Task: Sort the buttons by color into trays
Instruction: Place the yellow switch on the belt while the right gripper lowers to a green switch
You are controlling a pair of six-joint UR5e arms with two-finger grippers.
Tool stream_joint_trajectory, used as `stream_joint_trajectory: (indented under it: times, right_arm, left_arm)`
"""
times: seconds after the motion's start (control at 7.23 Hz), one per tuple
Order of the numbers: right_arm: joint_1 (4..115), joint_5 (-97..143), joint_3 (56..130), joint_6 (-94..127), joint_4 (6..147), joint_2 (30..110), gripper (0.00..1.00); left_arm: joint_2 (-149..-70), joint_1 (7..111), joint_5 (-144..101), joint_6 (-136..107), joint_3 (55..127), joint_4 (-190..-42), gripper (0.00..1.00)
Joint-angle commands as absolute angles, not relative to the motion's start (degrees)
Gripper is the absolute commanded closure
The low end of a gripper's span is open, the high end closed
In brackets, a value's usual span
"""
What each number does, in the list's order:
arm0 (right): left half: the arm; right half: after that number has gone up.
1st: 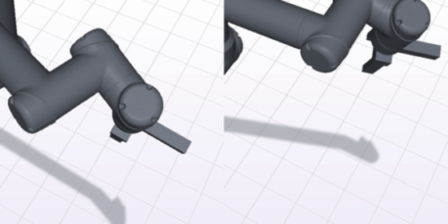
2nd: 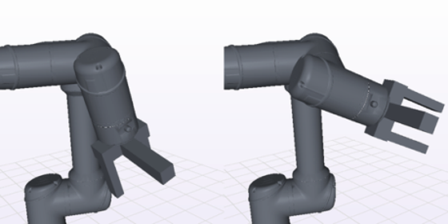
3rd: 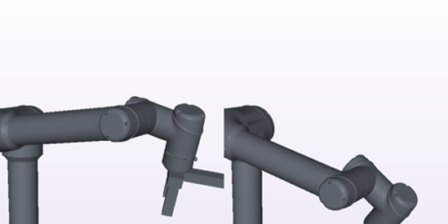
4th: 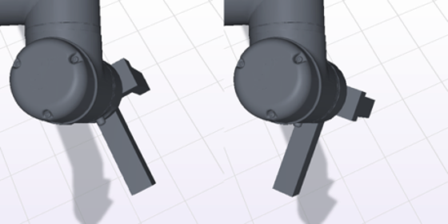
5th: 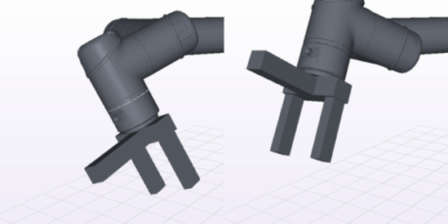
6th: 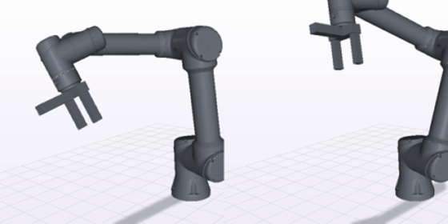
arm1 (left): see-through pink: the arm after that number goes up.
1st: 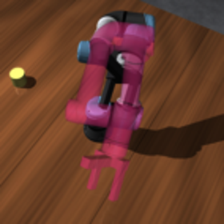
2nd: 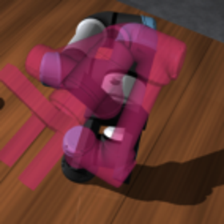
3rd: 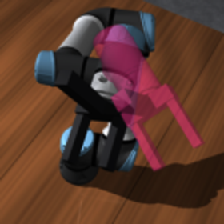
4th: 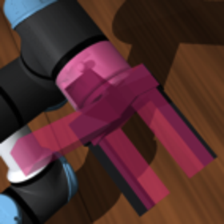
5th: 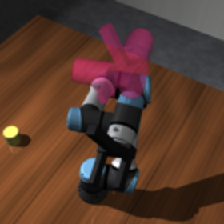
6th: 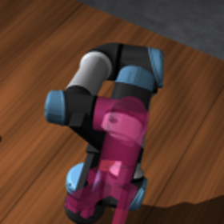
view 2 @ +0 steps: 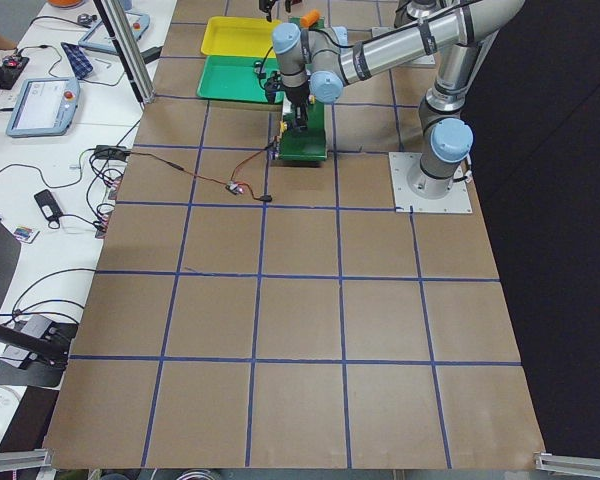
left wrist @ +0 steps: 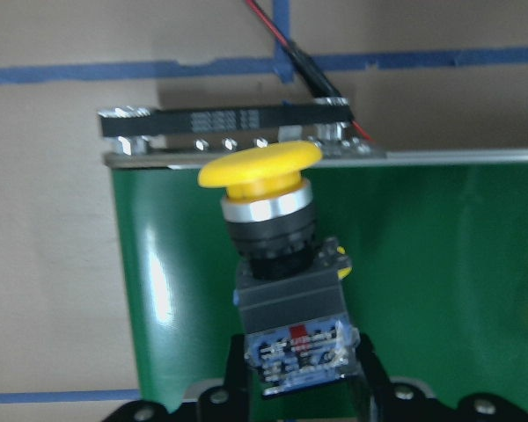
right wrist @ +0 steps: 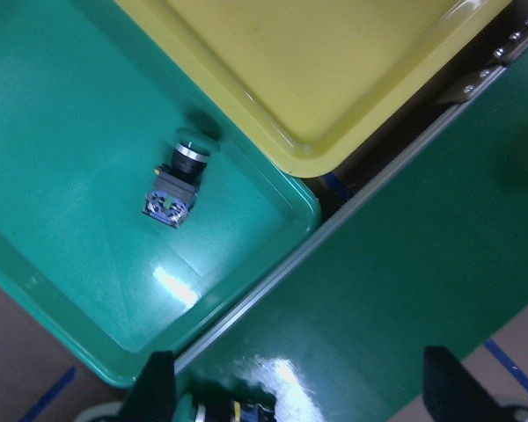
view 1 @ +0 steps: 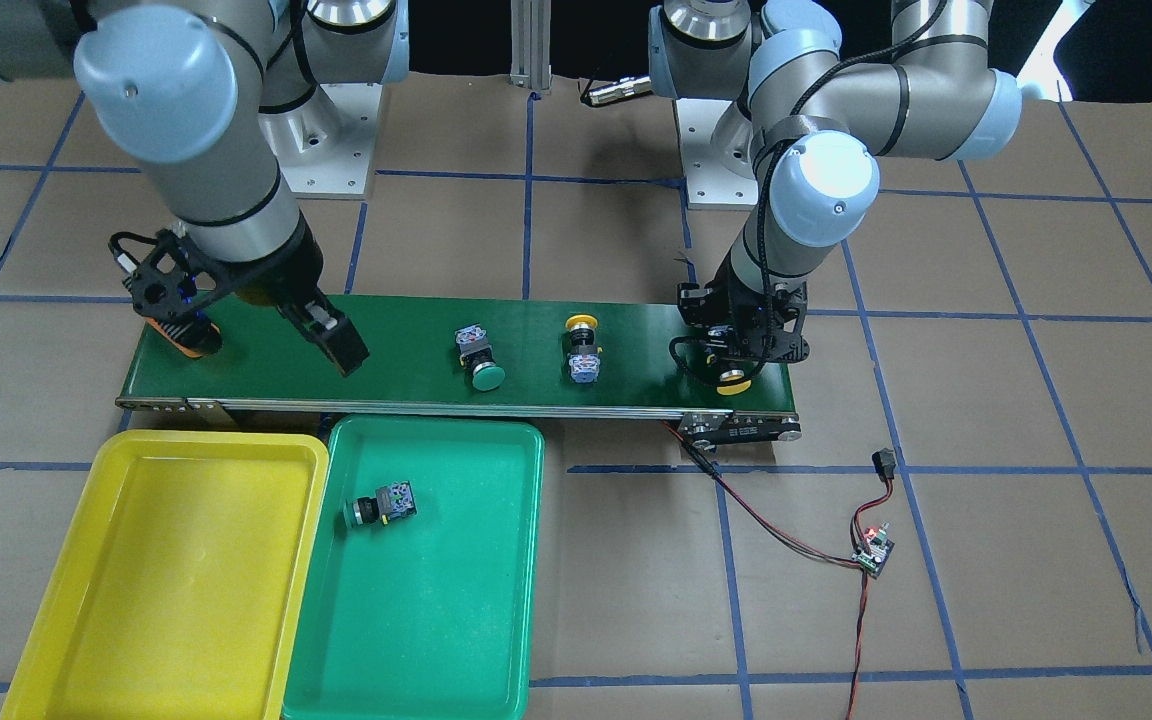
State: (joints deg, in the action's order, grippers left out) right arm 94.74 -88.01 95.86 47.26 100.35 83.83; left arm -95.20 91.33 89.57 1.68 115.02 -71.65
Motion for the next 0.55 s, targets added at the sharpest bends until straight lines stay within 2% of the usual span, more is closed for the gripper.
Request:
stream_joint_trajectory:
  times: [0.0, 0.14, 0.42]
  right_arm:
    - [96.1, -89.3, 99.9, 30.8, 99.0, 86.7, 0.0]
    - [96.6, -89.3, 101.2, 21.3, 98.8, 87.8, 0.0]
    - [96.9, -88.9, 102.7, 14.4, 99.9, 87.1, 0.0]
  left_arm:
    - [-95.0, 91.6, 89.6, 2.1, 116.5, -70.4, 0.16]
    - [-94.6, 91.6, 89.2, 2.2, 115.3, -68.7, 0.0]
    - [-93.8, 91.0, 89.6, 2.3, 106.5, -72.8, 0.0]
